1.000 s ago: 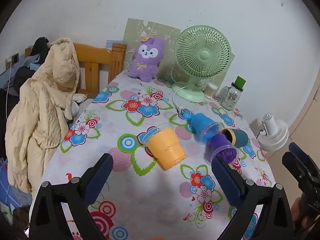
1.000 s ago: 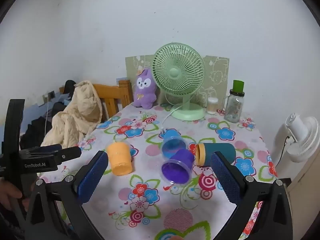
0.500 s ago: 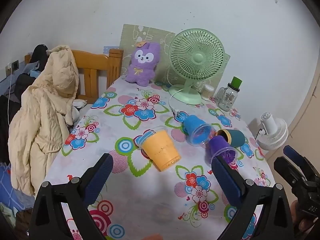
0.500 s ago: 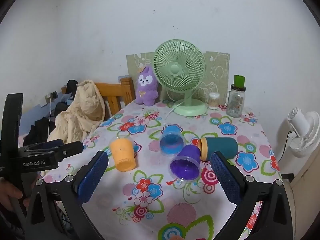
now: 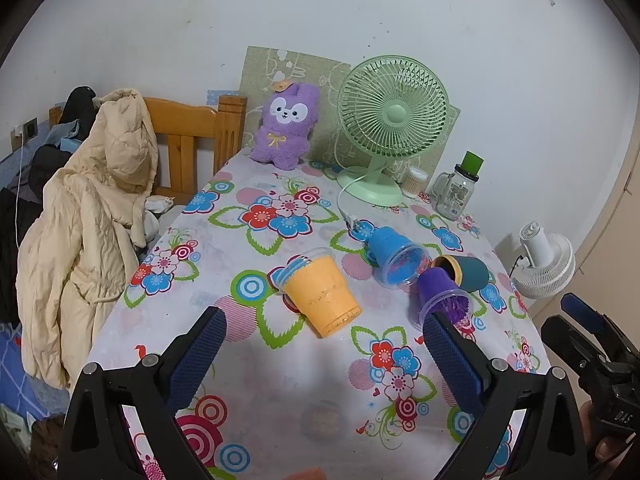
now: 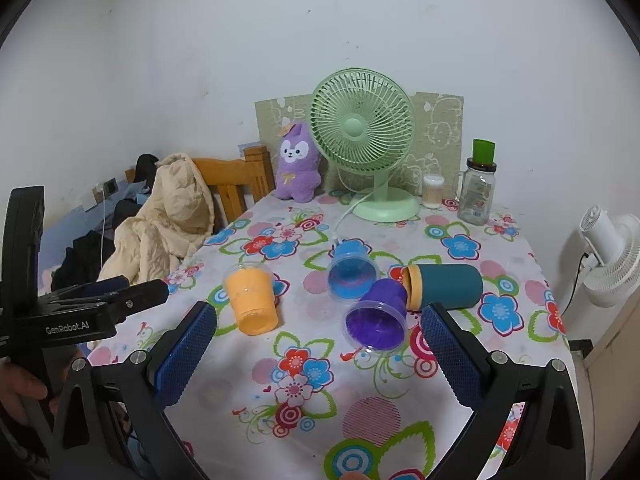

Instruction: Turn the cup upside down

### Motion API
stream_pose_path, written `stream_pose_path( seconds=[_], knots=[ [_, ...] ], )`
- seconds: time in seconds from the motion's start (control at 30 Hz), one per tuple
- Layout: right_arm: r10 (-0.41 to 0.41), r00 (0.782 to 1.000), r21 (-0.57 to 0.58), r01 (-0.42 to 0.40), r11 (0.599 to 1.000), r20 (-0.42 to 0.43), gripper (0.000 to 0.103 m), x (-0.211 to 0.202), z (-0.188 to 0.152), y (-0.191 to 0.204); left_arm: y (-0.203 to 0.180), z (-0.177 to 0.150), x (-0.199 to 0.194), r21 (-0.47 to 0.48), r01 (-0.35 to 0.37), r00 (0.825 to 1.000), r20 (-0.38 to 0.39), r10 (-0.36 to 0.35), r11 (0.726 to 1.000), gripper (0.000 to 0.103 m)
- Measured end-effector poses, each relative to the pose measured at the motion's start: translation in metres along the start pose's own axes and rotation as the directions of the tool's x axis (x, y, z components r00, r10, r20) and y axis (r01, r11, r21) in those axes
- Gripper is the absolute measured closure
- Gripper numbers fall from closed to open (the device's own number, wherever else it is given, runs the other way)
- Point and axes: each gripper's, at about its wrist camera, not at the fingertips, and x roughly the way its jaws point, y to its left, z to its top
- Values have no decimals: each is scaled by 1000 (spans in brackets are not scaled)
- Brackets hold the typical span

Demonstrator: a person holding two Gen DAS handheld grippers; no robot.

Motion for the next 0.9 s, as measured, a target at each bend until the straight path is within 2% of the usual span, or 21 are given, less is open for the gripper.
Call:
stream_pose_path(
  seconds=[0.6, 0.9],
  knots=[
    [9, 1000, -8, -9, 1000, -13, 0, 4, -1, 5, 6, -6, 0, -5, 0, 1000, -6, 0, 1000, 3],
    [28, 999, -16, -29, 999, -46, 0, 17, -5, 9, 11, -7, 6, -21, -7, 1000, -27, 6, 1000, 2]
  ],
)
